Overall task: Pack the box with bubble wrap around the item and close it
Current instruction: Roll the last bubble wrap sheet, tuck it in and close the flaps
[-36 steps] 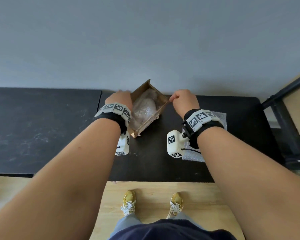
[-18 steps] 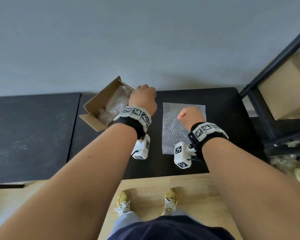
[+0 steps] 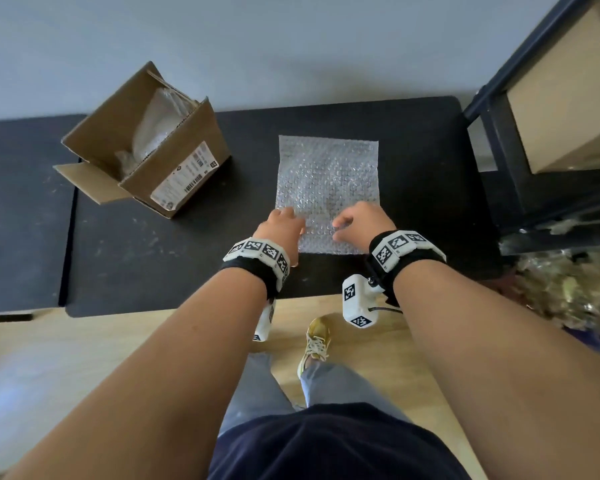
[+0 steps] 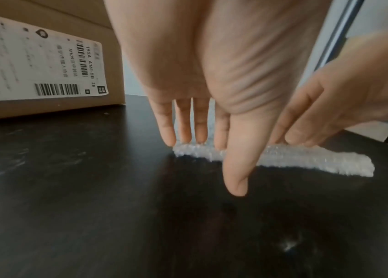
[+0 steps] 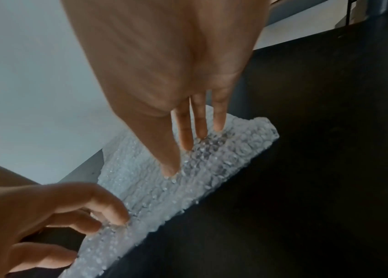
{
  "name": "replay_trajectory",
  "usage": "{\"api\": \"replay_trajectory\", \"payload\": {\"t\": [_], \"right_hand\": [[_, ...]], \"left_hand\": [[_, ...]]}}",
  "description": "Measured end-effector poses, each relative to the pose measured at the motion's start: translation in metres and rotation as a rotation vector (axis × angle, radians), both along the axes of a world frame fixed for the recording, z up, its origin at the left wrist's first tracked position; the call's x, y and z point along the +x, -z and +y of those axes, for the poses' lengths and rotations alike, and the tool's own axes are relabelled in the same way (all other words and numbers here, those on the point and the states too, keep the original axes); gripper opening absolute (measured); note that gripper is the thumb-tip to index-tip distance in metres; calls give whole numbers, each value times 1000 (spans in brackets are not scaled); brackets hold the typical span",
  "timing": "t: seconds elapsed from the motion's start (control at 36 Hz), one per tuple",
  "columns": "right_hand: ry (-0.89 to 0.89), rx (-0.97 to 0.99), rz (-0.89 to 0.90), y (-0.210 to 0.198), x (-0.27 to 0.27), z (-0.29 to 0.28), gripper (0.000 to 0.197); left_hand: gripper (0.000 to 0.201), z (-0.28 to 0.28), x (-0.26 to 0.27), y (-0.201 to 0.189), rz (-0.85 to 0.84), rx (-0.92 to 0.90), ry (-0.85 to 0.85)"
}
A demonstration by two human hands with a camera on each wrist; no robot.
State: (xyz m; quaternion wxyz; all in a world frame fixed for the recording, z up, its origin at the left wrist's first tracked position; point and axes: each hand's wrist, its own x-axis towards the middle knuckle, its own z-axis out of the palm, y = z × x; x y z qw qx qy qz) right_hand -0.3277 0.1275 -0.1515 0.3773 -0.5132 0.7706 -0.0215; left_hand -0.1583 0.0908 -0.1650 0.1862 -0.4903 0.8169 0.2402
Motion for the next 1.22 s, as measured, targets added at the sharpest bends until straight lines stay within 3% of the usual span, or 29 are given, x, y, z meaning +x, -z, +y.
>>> {"api": "replay_trajectory", "payload": {"t": [0.11, 0.17, 0.31, 0.39, 0.47, 0.56, 0.61, 0.69, 0.86, 0.94, 1.06, 1.22], "right_hand": [[-149, 72, 49, 1, -3, 2, 60], [-230, 104, 123, 1, -3, 1, 67], [-183, 23, 182, 0, -3, -12, 23], [-107, -44, 192, -1, -7, -20, 19], [-40, -75, 196, 6, -11, -28, 15], [-36, -82, 193, 14, -12, -33, 13], [-33, -98, 205, 19, -12, -35, 16], [-12, -167, 243, 26, -14, -36, 22], [-67, -346, 420, 31, -17, -37, 29], [-126, -421, 461, 26, -18, -38, 27], [-192, -439, 435, 17, -17, -40, 13], [-194, -327, 283, 18, -17, -44, 31]], "left_hand": [[34, -7, -3, -1, -5, -50, -2], [34, -13, -6, -6, -8, -35, -61], [24, -23, -7, -13, -11, -68, -155], [22, -24, -6, -11, 20, -96, -208], [37, -23, -7, -7, 105, -191, -311], [42, -23, -9, -3, 105, -448, -147], [37, -23, -12, 0, 76, -487, -5], [28, -25, -14, 4, 42, -430, 117], [50, -32, -17, 6, 59, -250, 82], [39, -37, -20, 3, 48, -235, 86], [40, -47, -25, -7, 55, -148, -81], [35, -64, -26, -8, 119, -16, -342]]}}
